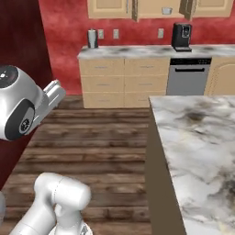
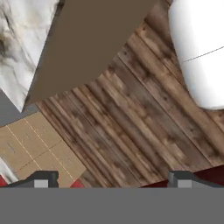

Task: Retrieve the tupperware and aluminum foil from the cabinet and place them on the dining counter near the plate with carrot and squash to prepare for storing leftovers.

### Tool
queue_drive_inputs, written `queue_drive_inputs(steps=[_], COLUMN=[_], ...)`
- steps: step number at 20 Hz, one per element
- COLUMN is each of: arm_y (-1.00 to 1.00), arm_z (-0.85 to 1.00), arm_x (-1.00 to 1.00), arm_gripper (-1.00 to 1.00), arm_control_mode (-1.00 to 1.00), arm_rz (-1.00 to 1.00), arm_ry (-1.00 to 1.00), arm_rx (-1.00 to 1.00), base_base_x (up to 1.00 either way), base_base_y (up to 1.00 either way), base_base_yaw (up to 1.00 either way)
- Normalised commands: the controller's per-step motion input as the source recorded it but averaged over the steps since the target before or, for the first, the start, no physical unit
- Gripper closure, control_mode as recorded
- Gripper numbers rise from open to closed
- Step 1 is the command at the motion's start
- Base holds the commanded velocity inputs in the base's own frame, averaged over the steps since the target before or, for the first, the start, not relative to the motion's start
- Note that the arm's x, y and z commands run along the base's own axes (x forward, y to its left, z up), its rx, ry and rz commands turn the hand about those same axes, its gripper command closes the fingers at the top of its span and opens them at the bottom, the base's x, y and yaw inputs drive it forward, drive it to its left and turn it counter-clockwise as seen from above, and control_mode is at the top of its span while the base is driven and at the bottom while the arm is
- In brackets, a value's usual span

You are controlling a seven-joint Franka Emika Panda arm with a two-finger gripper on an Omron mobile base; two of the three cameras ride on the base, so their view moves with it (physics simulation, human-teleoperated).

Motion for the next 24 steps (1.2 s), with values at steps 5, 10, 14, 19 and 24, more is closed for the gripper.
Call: queue_drive_inputs(steps=[5, 10, 14, 19, 24], arm_y=[0.00, 0.00, 0.00, 0.00, 0.00], arm_z=[0.00, 0.00, 0.00, 0.00, 0.00], arm_x=[0.00, 0.00, 0.00, 0.00, 0.00], arm_gripper=[-1.00, -1.00, -1.00, -1.00, -1.00], arm_control_mode=[1.00, 1.00, 1.00, 1.00, 1.00], arm_rz=[0.00, 0.00, 0.00, 0.00, 0.00], arm_ry=[0.00, 0.00, 0.00, 0.00, 0.00], arm_rx=[0.00, 0.00, 0.00, 0.00, 0.00], base_base_x=[1.00, 1.00, 1.00, 1.00, 1.00], base_base_y=[0.78, 0.48, 0.11, 0.00, 0.00], base_base_yaw=[-0.14, -0.15, -0.20, -0.23, -0.17])
